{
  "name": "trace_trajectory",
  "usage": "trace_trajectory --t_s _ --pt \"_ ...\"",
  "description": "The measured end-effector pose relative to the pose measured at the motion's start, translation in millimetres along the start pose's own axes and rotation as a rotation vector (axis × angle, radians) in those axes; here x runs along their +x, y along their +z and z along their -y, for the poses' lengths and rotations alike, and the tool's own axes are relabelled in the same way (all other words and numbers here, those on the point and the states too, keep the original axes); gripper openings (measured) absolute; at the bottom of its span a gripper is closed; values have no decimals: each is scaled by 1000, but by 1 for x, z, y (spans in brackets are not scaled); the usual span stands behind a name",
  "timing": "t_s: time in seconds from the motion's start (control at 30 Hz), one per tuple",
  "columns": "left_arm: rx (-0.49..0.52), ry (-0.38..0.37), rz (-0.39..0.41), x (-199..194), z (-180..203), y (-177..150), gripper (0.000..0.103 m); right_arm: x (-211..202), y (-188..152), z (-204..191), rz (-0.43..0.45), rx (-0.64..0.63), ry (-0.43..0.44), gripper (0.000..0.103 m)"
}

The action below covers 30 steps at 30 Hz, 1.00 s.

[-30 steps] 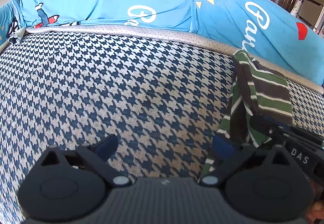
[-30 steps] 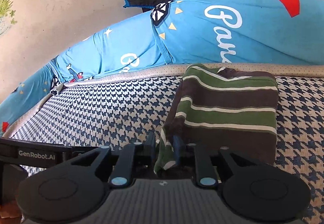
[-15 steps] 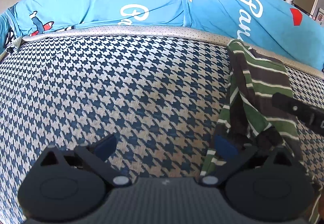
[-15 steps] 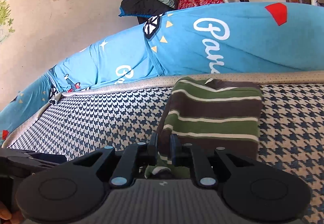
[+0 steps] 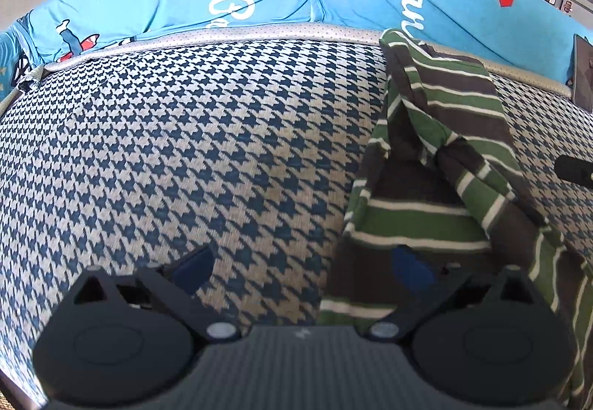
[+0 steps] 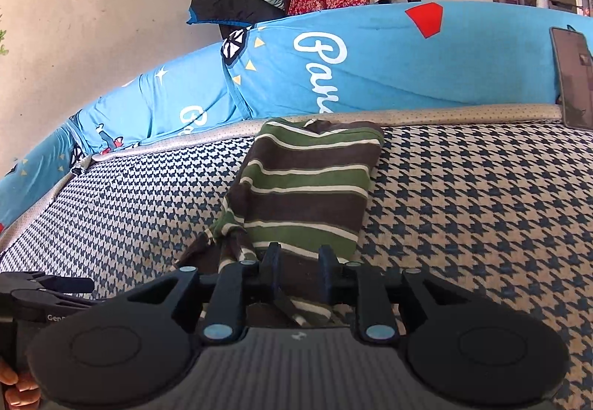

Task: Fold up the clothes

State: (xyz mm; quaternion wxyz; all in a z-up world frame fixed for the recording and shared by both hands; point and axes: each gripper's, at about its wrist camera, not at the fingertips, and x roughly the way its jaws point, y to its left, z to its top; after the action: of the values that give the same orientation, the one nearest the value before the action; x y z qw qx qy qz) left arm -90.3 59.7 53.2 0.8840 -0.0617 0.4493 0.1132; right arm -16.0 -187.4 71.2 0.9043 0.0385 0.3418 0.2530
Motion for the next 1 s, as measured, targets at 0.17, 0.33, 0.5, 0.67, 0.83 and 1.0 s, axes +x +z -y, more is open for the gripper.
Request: trace_trajectory --t_s 0.17,0.33,0.5,0.67,0.83,1.0 --pt "8 9 0 -11 9 -30 103 -21 -19 13 -17 33 -43 21" --pt "23 31 11 -21 17 -48 103 -42 -38 26 -35 71 -89 25" --pt "8 31 10 -26 19 -60 103 -61 -59 36 -45 96 -143 28" --pt "3 32 6 -29 21 -71 103 -75 -78 38 -56 122 -194 30" --pt "-33 34 1 -33 15 -80 103 -89 -97 36 -38 146 -285 37" --pt "-43 39 5 -36 14 -85 103 -97 -113 31 -34 154 -312 47"
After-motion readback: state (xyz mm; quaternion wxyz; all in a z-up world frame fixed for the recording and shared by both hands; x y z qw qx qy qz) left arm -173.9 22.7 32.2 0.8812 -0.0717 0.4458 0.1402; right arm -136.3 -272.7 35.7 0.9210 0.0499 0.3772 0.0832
